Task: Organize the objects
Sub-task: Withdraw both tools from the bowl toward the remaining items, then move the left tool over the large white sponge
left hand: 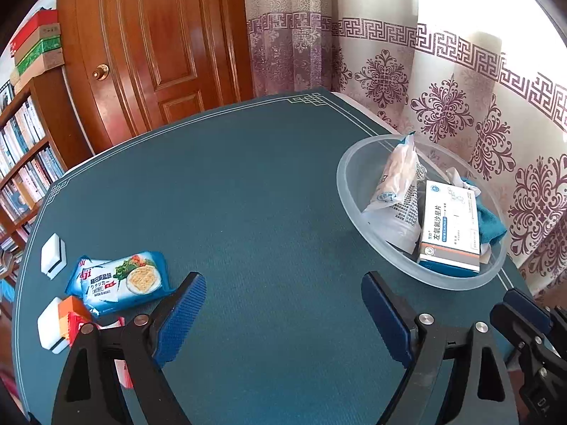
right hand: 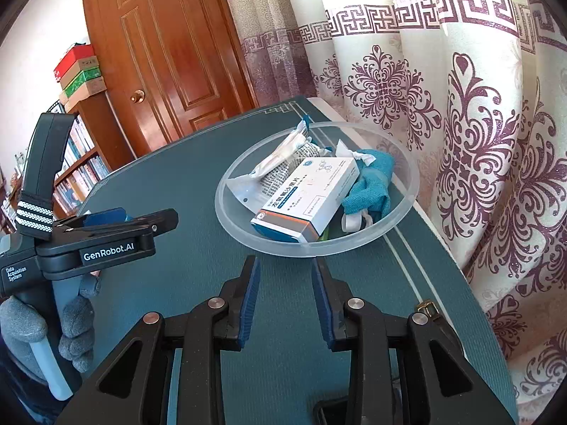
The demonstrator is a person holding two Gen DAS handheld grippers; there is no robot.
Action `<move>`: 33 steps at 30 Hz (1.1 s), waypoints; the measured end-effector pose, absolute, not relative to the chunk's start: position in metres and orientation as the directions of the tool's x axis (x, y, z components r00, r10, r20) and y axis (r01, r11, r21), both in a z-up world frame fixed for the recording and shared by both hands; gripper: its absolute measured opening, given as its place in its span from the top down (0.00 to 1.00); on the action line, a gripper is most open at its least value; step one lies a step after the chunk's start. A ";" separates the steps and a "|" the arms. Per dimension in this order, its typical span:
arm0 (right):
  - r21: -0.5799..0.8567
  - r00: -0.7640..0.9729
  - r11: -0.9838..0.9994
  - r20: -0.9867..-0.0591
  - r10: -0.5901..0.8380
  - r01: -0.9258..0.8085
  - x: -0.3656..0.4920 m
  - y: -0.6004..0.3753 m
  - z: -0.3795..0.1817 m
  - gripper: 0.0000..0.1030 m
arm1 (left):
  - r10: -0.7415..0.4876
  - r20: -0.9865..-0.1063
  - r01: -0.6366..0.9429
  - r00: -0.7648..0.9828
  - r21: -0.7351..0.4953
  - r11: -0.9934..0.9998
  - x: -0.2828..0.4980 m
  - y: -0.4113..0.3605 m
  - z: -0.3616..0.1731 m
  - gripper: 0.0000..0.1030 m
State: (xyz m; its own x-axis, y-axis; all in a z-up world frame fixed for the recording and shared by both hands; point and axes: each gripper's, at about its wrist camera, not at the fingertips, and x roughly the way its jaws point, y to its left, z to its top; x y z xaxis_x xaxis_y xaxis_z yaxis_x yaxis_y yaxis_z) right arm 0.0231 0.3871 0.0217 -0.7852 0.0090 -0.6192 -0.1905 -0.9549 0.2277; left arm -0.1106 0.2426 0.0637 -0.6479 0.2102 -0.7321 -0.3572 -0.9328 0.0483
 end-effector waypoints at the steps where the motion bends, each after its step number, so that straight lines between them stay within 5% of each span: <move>1: 0.228 -0.785 -0.955 -0.620 0.005 -0.187 0.023 0.384 0.022 0.69 | 0.207 -0.731 -0.347 -0.650 0.044 -0.937 -0.110 0.237 0.064 0.07; 33: 0.230 -0.713 -0.973 -0.686 -0.149 -0.018 0.001 0.287 0.002 0.57 | -0.014 -0.744 0.047 -0.668 -0.022 -0.999 -0.109 0.047 0.048 0.07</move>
